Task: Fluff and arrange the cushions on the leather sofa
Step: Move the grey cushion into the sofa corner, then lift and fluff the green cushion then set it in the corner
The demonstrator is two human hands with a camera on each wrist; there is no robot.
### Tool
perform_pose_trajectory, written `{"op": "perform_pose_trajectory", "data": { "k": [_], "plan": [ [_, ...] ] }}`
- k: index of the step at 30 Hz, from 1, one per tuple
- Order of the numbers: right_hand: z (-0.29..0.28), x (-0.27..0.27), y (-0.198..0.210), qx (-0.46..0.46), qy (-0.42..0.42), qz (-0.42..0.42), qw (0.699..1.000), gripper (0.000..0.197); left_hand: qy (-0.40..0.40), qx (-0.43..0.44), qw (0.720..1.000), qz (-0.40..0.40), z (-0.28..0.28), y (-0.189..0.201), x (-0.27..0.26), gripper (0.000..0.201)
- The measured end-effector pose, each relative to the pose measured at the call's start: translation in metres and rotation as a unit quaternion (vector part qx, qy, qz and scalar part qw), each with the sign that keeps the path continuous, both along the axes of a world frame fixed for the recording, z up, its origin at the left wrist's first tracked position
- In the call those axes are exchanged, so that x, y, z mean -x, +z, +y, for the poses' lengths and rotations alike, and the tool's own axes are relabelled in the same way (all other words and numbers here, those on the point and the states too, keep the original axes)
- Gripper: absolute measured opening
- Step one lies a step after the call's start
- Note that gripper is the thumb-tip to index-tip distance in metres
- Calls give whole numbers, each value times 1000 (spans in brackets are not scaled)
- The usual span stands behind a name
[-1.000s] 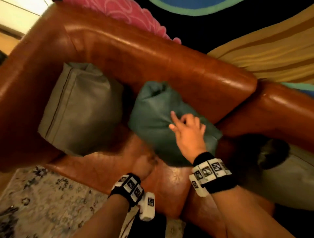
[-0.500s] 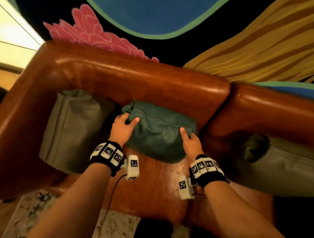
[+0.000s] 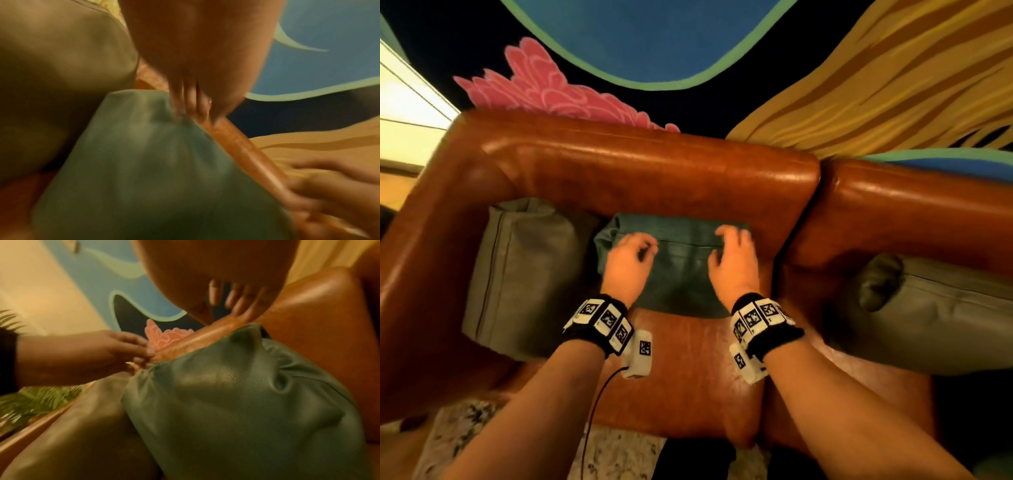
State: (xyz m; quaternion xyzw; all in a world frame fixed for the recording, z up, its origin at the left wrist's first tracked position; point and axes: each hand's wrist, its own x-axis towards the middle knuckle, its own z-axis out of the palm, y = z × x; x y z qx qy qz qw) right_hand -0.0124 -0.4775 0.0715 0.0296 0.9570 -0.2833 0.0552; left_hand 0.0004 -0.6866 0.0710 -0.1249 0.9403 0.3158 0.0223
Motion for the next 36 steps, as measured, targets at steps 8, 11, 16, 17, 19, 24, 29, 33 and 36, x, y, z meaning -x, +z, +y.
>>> {"op": "perform_pose_trajectory", "data": {
  "k": [8,11,16,17,19,24,29,33,36],
  "plan": [
    [62,-12,17,179,120,-150,965,53,-46,56,988,-134,68,19,2,34],
    [142,-30,29,247,16,-138,959,55,-85,42,993,-70,142,41,5,23],
    [339,-102,43,238,-178,-97,950,72,-211,17,976,-48,316,60,0,20],
    [389,-124,49,228,-224,-96,943,72,-244,11,969,-48,362,63,-4,19],
    [474,-167,53,220,-313,-85,920,71,-312,3,949,-49,446,63,-16,17],
    [637,-263,44,193,-579,-47,791,65,-482,37,873,-72,638,52,-57,23],
    [731,-303,0,312,-686,-123,645,61,-594,63,798,-81,767,46,-103,35],
    [760,-301,-24,404,-701,-162,566,55,-652,100,745,-97,804,46,-122,37],
    [772,-301,-42,508,-685,-180,490,58,-659,133,734,-94,814,47,-118,38]
  ]
}}
